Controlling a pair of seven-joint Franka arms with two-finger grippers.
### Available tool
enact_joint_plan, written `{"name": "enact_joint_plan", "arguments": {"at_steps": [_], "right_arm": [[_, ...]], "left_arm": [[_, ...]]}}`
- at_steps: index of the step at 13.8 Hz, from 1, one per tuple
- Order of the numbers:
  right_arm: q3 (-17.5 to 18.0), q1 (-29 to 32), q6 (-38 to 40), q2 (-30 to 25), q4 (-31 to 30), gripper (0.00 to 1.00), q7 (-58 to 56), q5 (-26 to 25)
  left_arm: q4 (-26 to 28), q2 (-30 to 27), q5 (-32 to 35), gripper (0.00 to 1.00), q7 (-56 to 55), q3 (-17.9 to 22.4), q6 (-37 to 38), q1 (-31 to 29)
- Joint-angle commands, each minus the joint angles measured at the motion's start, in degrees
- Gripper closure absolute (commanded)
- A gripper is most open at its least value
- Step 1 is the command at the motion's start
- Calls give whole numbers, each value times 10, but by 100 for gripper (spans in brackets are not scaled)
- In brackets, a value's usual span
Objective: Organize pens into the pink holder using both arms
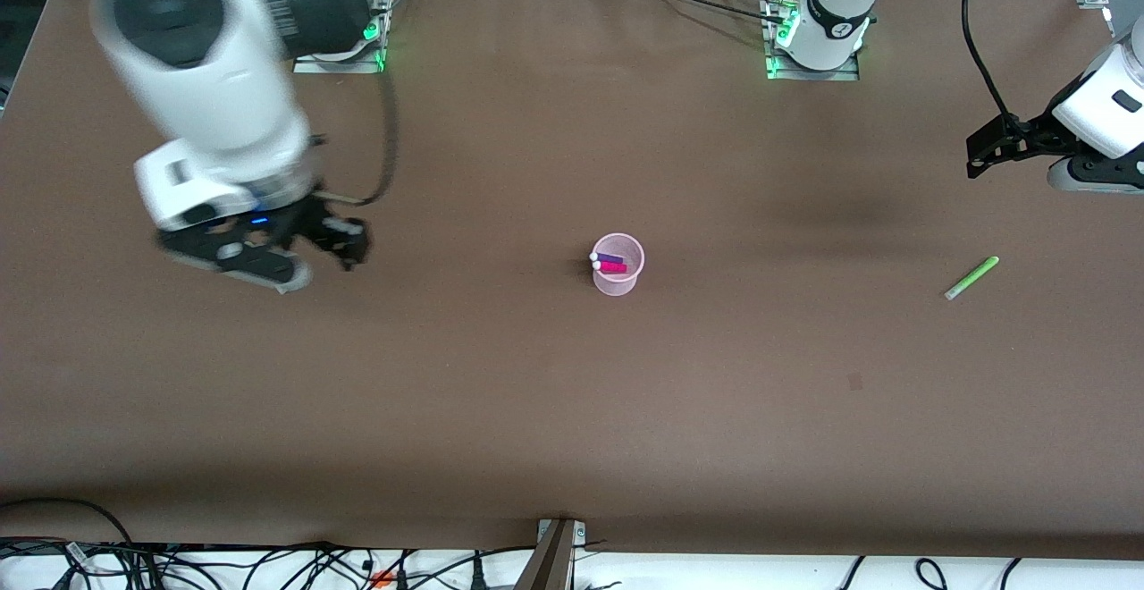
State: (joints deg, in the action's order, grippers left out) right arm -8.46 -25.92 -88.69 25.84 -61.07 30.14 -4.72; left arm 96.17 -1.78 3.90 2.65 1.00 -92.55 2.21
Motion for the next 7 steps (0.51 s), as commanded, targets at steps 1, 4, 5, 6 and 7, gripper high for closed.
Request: {"name": "enact_joint_plan", "arguments": {"at_steps": [1,4,5,6,7], "right_arm": [[14,90,15,-15,-19,4,-141,63],[7,148,24,-27,-44,1,-265,90],[-4,151,18,-38,-74,1,-284,91],[-15,151,4,-53,-112,1,-290,93],[-17,151,-38,-76,-161,1,-292,94]], "left_arm": [[-18,8,-12,0,-2,2,12,2],[-18,8,-12,0,-2,3,12,2],[-18,8,-12,0,-3,2,12,2],[-19,8,-12,0,-3,2,12,2],[-18,8,-12,0,-3,2,12,2]]}}
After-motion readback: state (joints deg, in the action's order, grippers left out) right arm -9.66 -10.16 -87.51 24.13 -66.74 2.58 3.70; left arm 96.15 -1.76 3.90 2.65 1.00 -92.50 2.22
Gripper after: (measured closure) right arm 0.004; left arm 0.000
